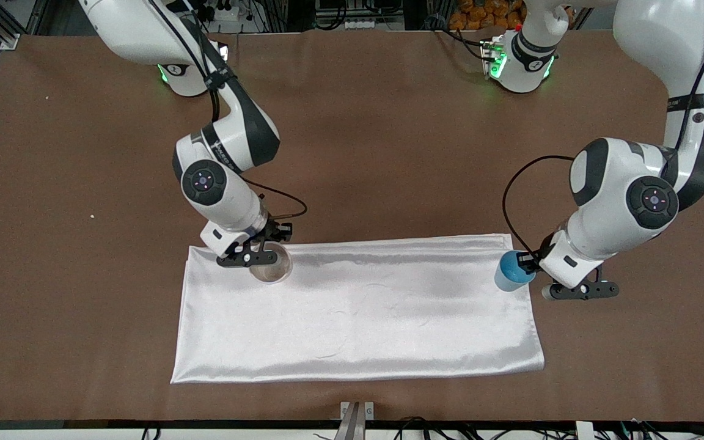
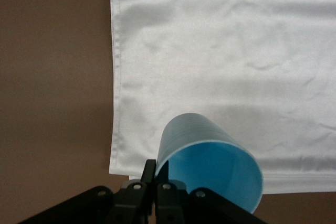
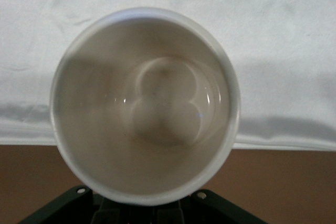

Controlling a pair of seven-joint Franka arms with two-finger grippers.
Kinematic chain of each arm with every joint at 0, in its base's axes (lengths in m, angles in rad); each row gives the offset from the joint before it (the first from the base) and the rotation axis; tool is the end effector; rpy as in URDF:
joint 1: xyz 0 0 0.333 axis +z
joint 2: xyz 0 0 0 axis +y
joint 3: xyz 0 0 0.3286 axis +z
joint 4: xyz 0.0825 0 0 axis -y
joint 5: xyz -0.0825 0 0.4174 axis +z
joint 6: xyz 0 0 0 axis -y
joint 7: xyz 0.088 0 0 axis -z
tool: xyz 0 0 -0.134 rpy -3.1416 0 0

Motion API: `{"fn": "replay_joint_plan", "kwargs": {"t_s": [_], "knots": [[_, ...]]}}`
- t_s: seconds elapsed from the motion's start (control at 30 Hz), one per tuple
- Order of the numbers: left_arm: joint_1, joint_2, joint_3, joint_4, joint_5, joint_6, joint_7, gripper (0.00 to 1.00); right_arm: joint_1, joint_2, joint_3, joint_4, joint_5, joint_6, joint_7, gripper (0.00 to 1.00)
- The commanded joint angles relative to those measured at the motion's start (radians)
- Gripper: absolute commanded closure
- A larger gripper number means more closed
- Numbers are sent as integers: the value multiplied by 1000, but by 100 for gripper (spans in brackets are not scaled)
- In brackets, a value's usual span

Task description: Place blue cup into white mug on table

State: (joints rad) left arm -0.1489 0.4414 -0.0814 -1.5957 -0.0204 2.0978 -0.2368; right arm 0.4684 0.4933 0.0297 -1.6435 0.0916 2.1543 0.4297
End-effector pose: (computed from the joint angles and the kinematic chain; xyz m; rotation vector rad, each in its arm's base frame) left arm 0.7029 -0.1598 0.3535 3.0751 0.0385 0.0741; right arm 0.6266 0.3451 0.2972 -3.0522 -0.0228 0.0382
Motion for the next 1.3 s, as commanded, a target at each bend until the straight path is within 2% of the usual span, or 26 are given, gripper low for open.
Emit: {"fn": "replay_joint_plan", "kwargs": {"t_s": [0.0,0.23,0.33,0.8,1.03,1.27], "knots": [[-26,-38,2,-10,7,-39,-18,100,61,-130,-5,-145,-6,36,102,100],[-57,-47,2,-10,7,-59,-19,100,156,-251,-4,-344,-6,209,208,100],[-67,-50,2,-10,7,-59,-19,100,209,-266,-4,-395,-6,288,259,100],[-115,-23,2,-9,51,-47,-95,100,312,-251,-5,-449,-6,351,304,100],[-124,13,3,-1,53,-12,-95,100,363,-248,-5,-516,-6,464,356,100],[-149,23,3,0,94,7,-101,100,412,-222,-7,-523,-10,506,420,100]]}}
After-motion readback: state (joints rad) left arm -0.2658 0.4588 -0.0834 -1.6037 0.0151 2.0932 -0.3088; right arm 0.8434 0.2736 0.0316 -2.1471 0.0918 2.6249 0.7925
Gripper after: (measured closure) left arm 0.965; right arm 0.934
